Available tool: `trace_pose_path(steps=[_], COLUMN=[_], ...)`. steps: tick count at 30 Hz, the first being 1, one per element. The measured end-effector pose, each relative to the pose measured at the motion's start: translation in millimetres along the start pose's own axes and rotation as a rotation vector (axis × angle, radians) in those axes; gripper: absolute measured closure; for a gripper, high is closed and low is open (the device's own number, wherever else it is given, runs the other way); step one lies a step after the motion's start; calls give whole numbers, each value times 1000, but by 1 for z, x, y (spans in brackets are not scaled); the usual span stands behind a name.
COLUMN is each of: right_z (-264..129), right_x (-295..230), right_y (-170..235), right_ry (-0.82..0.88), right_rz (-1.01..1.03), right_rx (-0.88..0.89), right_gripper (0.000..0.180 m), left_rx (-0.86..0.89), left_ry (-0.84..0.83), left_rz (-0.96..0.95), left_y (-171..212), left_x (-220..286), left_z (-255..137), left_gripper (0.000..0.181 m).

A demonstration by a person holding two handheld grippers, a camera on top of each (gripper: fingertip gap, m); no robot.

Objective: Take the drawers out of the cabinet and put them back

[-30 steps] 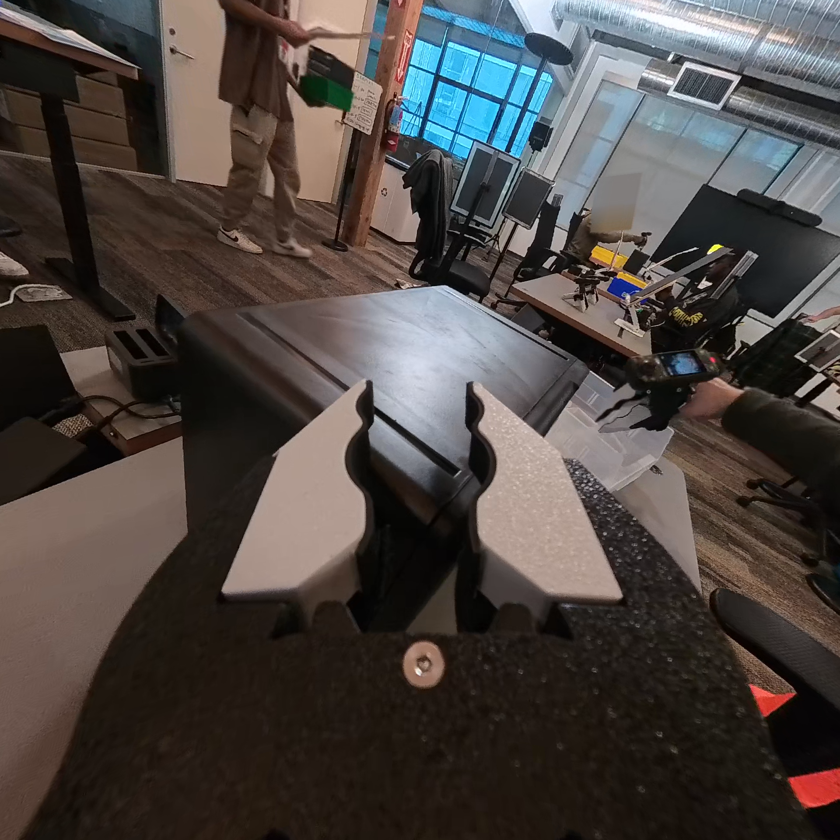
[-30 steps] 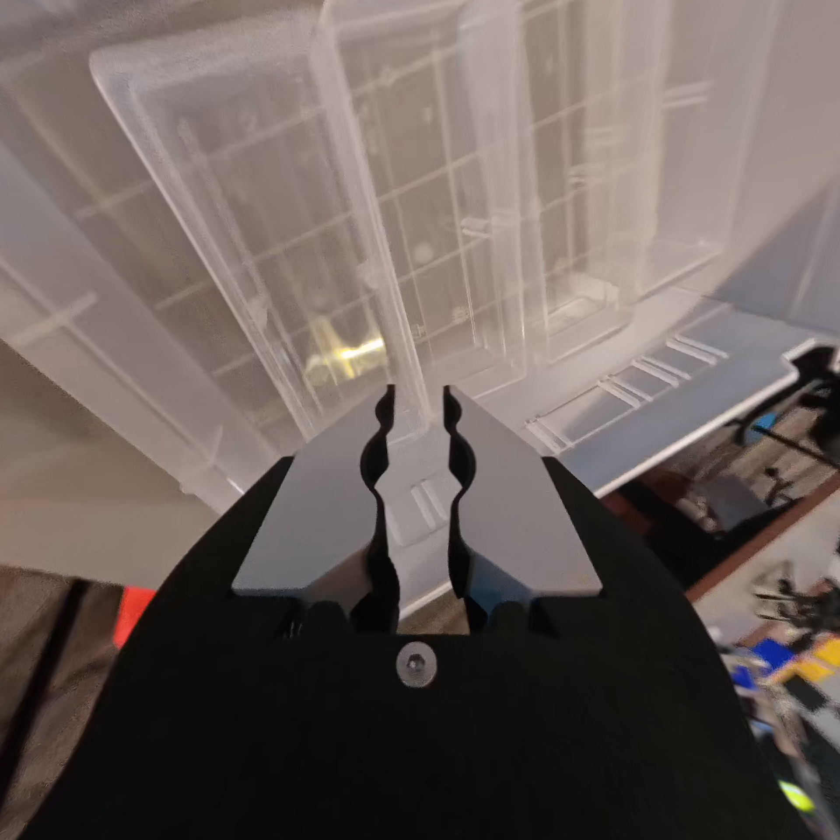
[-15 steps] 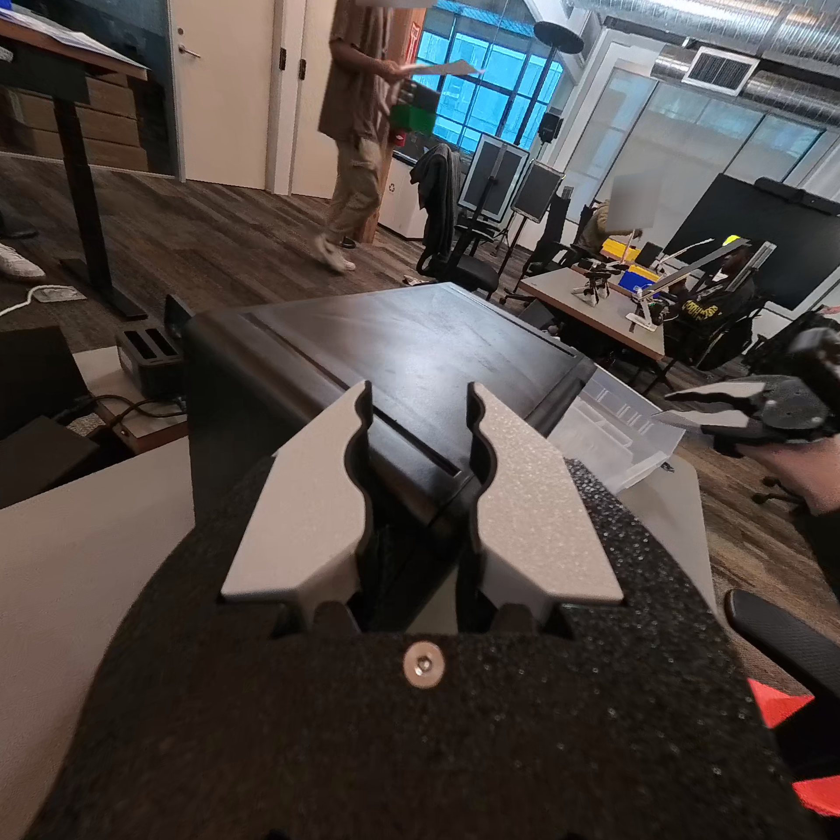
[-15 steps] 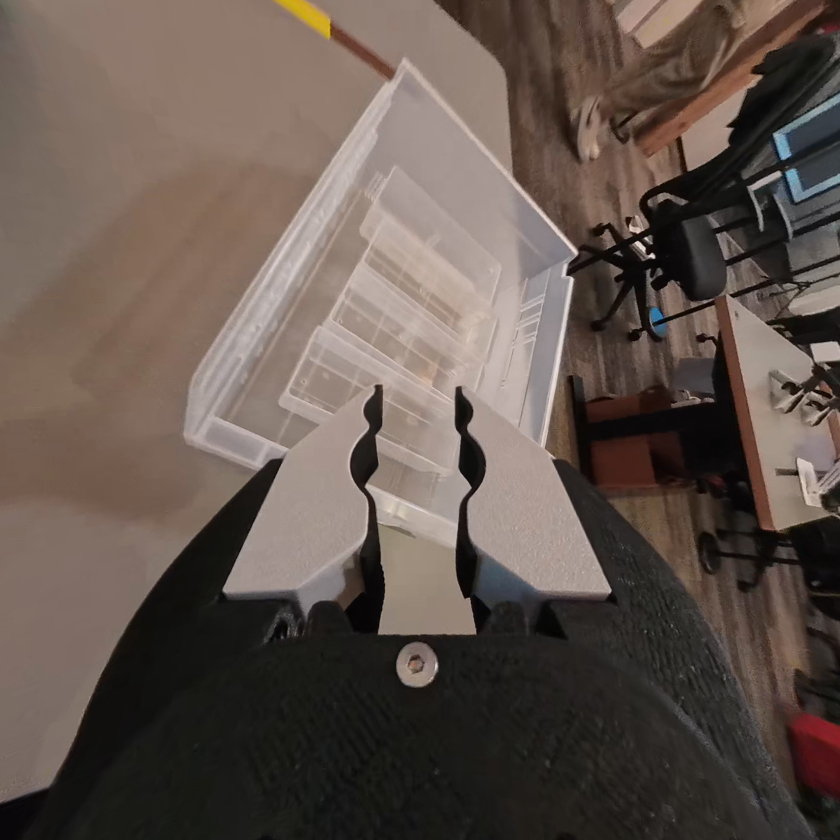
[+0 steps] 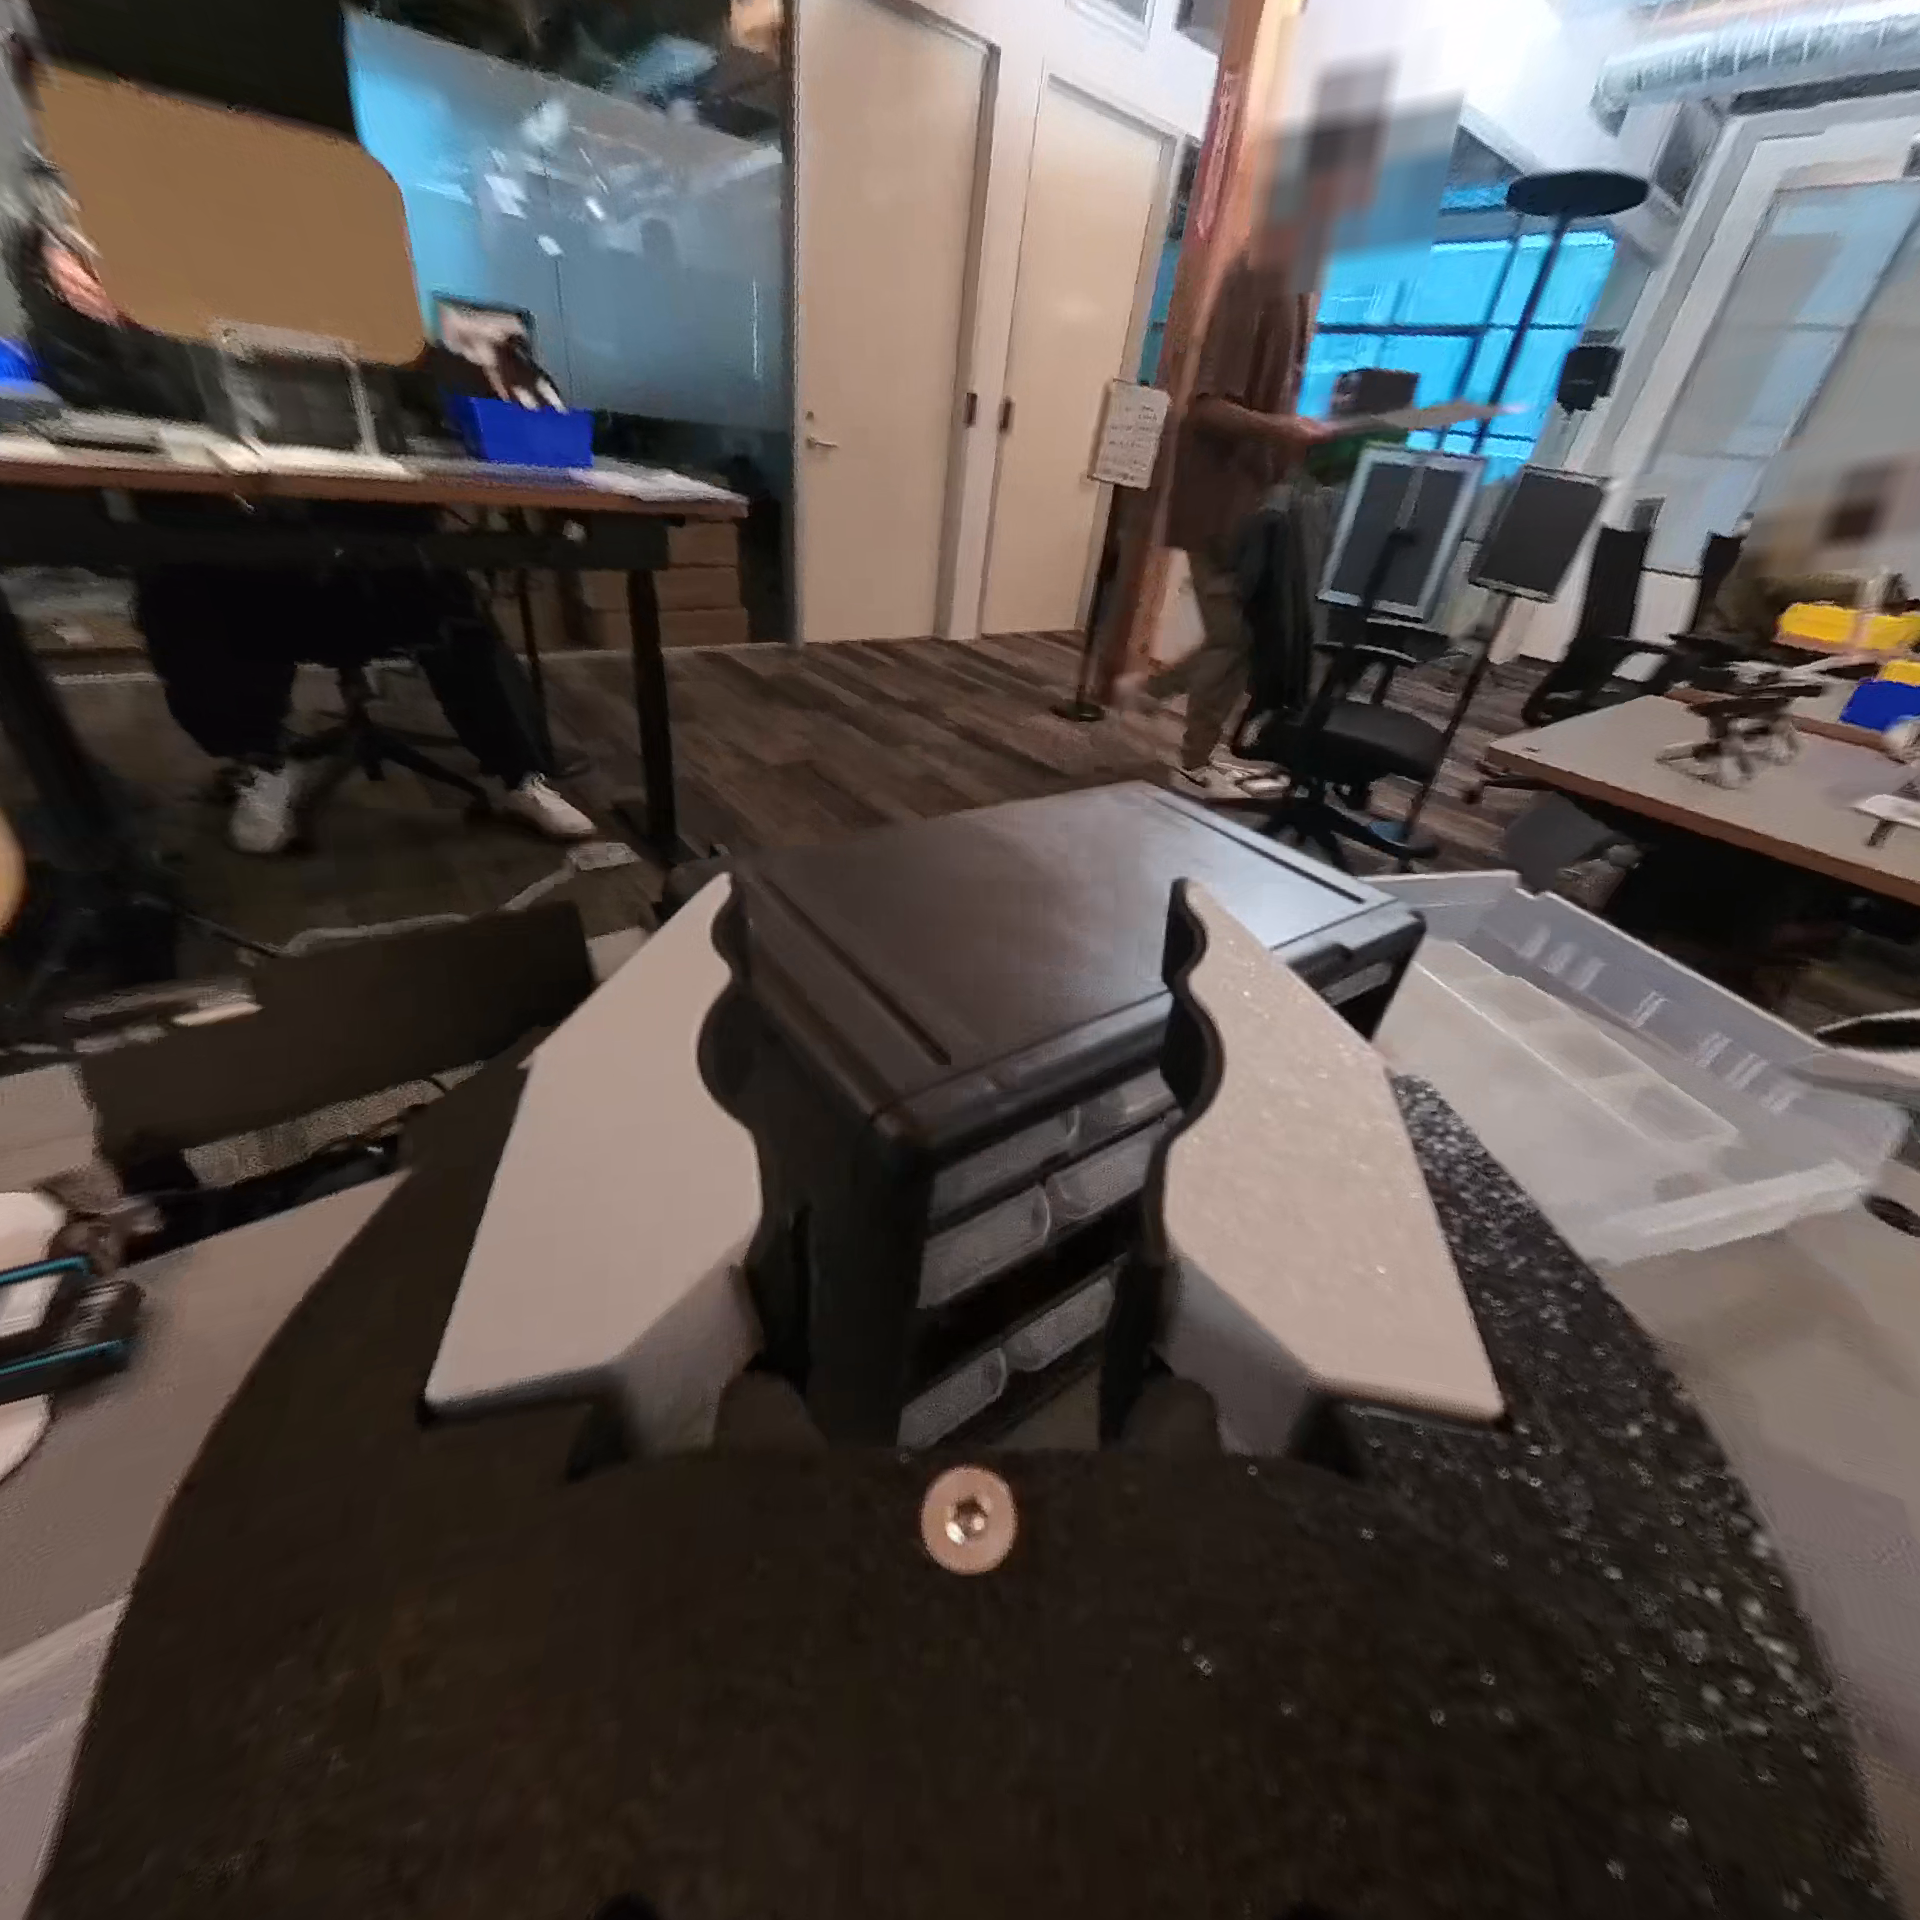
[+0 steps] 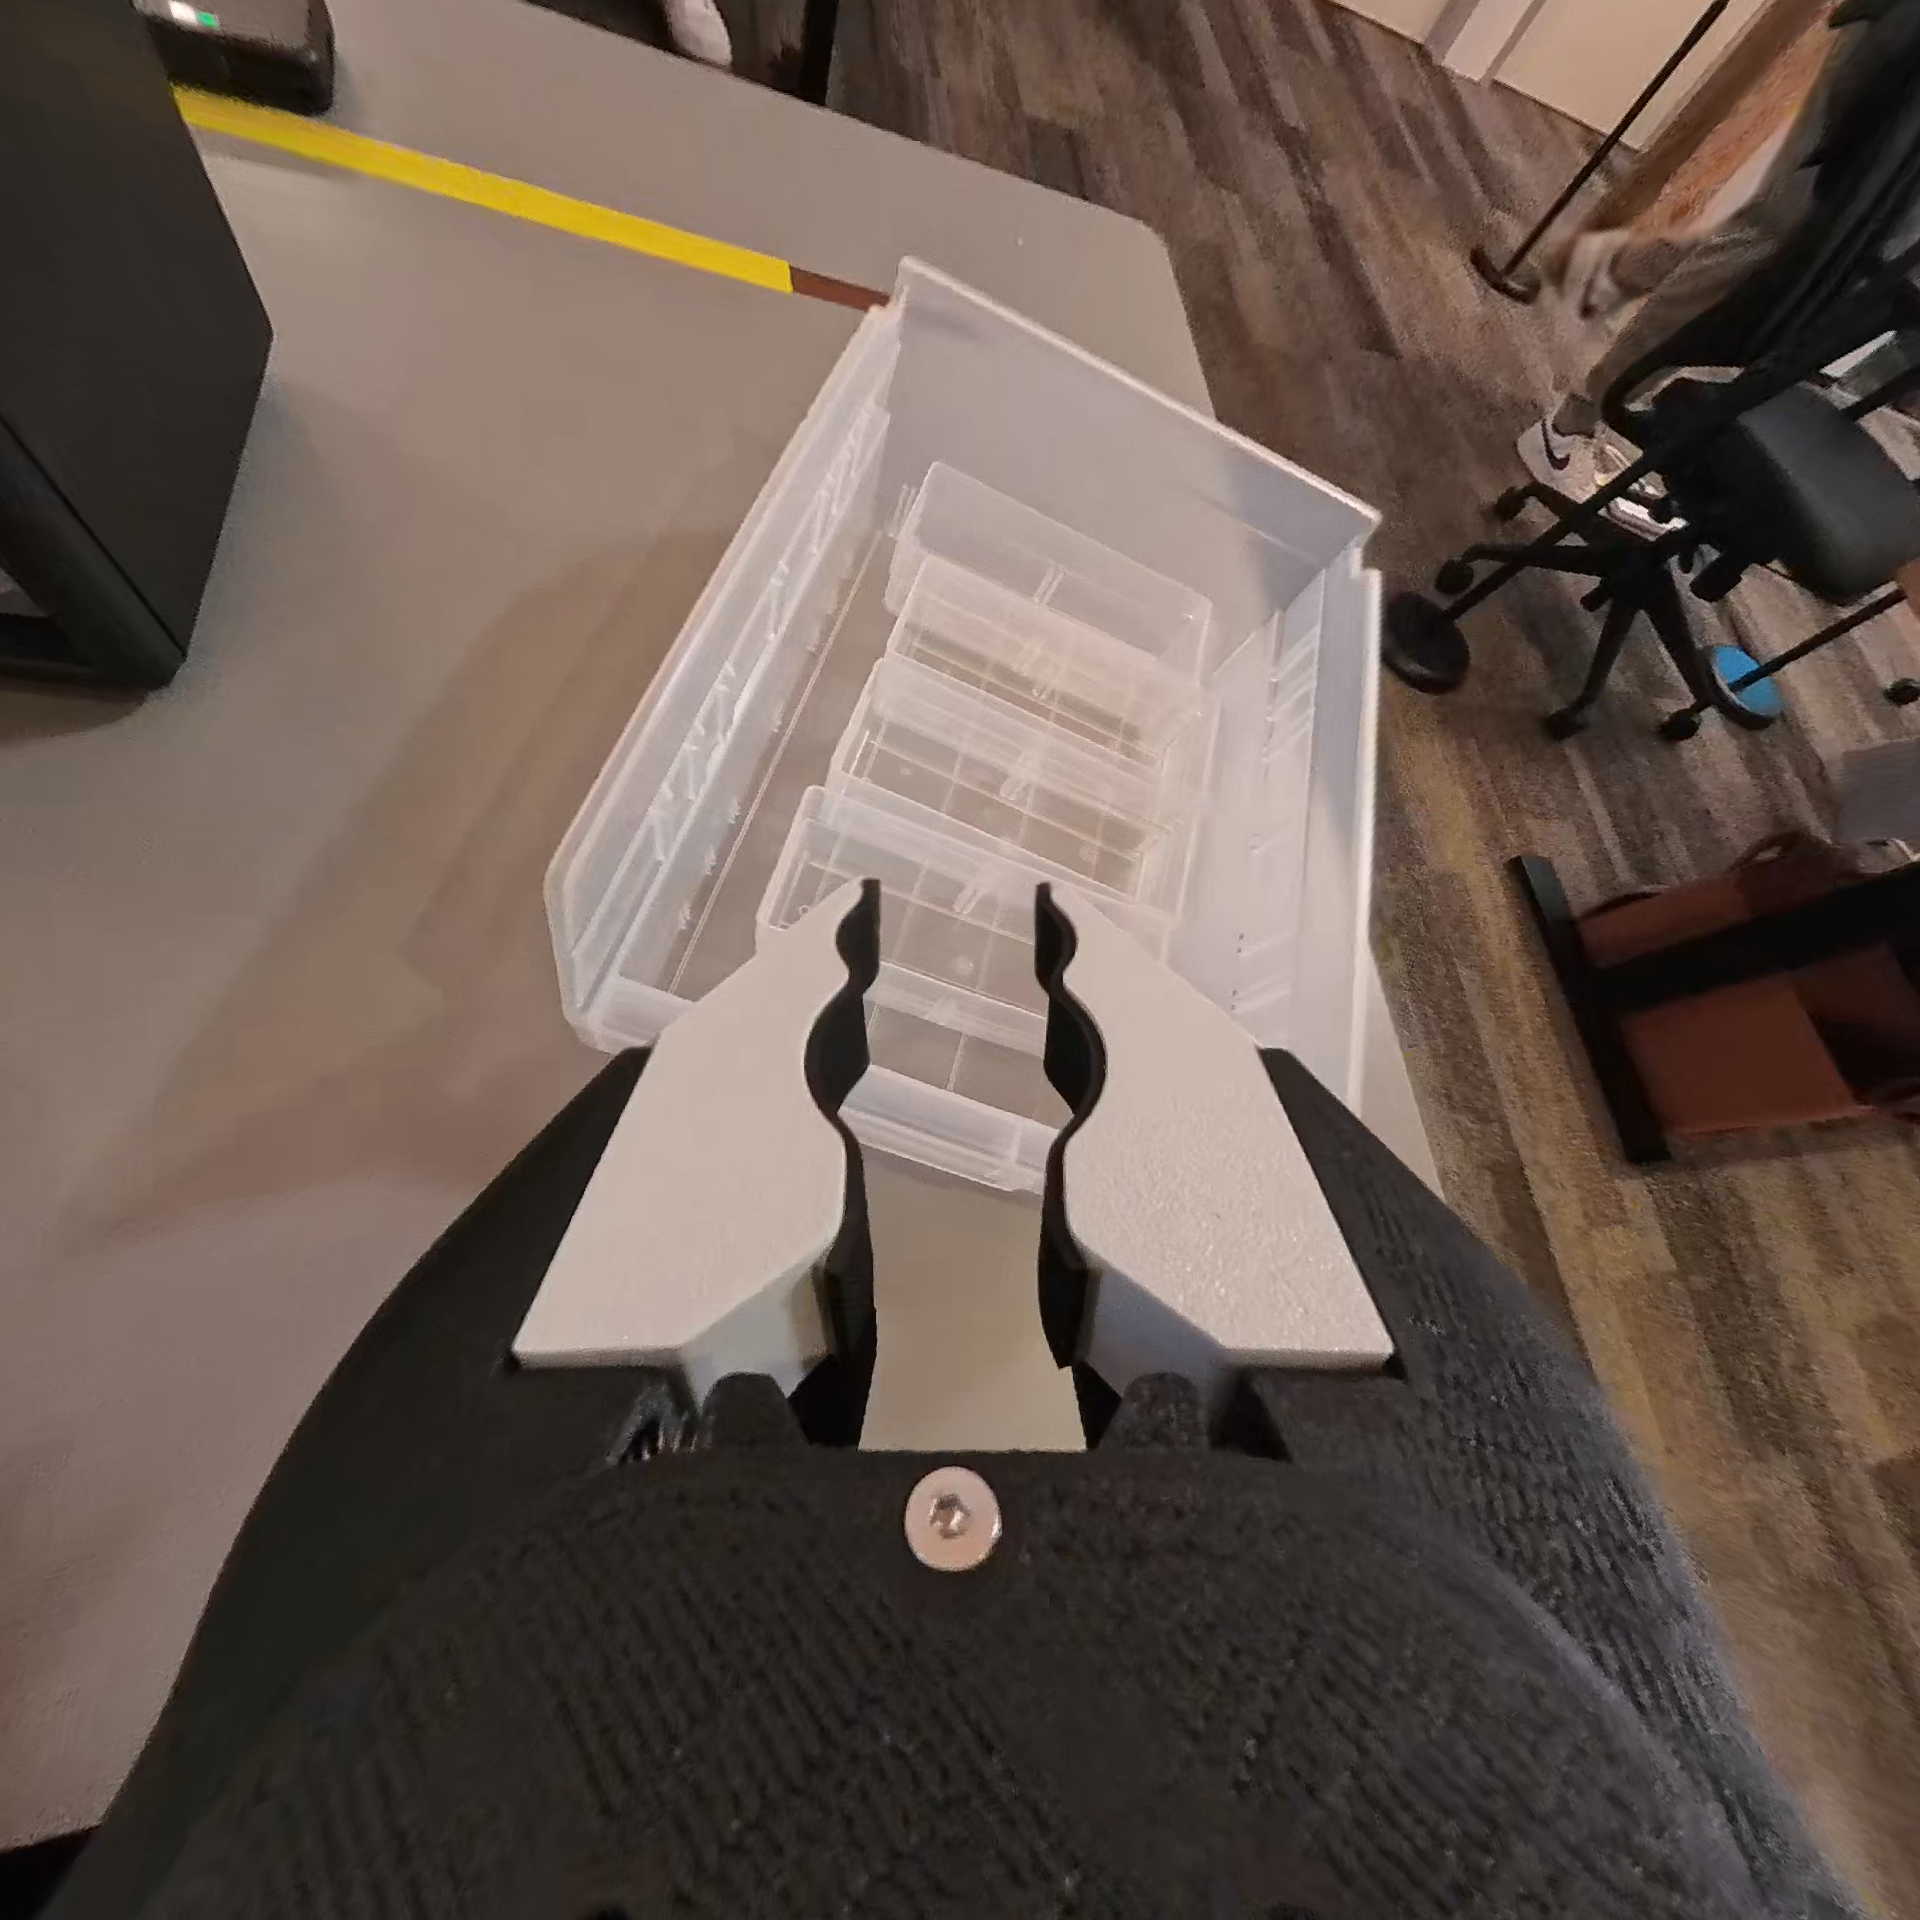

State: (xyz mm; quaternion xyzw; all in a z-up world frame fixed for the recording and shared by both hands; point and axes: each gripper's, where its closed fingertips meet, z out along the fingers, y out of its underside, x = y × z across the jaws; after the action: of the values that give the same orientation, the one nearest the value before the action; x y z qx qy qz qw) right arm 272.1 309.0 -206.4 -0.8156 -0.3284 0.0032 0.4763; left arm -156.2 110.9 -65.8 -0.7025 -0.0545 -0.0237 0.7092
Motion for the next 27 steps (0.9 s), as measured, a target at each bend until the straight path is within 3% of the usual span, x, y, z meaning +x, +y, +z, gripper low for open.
trace_pose_path(steps=[2, 4, 9, 11, 14, 15, 19, 23, 27], right_z=[-4, -5, -5, -4, -2, 2, 27, 51, 62], right_x=[10, 19, 41, 60, 98, 105, 106, 94, 84], right_y=[0, 2, 10, 13, 22, 28, 61, 98, 109], right_ry=[-2, -7, 3, 62, 170, 176, 29, -90, -162], right_rz=[29, 55, 106, 131, 182, 197, 309, 434, 485], right_rx=[27, 42, 78, 112, 163, 167, 120, -6, -47], right_gripper=[151, 151, 145, 127, 87, 83, 89, 102, 136], left_rx=[-33, -195, -332, -346, -388, -407, -465, -558, -645], left_ry=[-73, -168, -437, -508, -547, -547, -436, -538, -661], left_rz=[88, 173, 219, 160, 125, 121, 33, 52, 80], left_y=[8, 40, 90, 103, 126, 135, 167, 191, 211], left_x=[6, 3, -28, -41, -51, -53, -41, -62, -82], left_z=[-22, -47, -120, -145, -172, -178, -181, -196, -218], left_gripper=[90, 77, 77, 74, 65, 62, 50, 48, 59])
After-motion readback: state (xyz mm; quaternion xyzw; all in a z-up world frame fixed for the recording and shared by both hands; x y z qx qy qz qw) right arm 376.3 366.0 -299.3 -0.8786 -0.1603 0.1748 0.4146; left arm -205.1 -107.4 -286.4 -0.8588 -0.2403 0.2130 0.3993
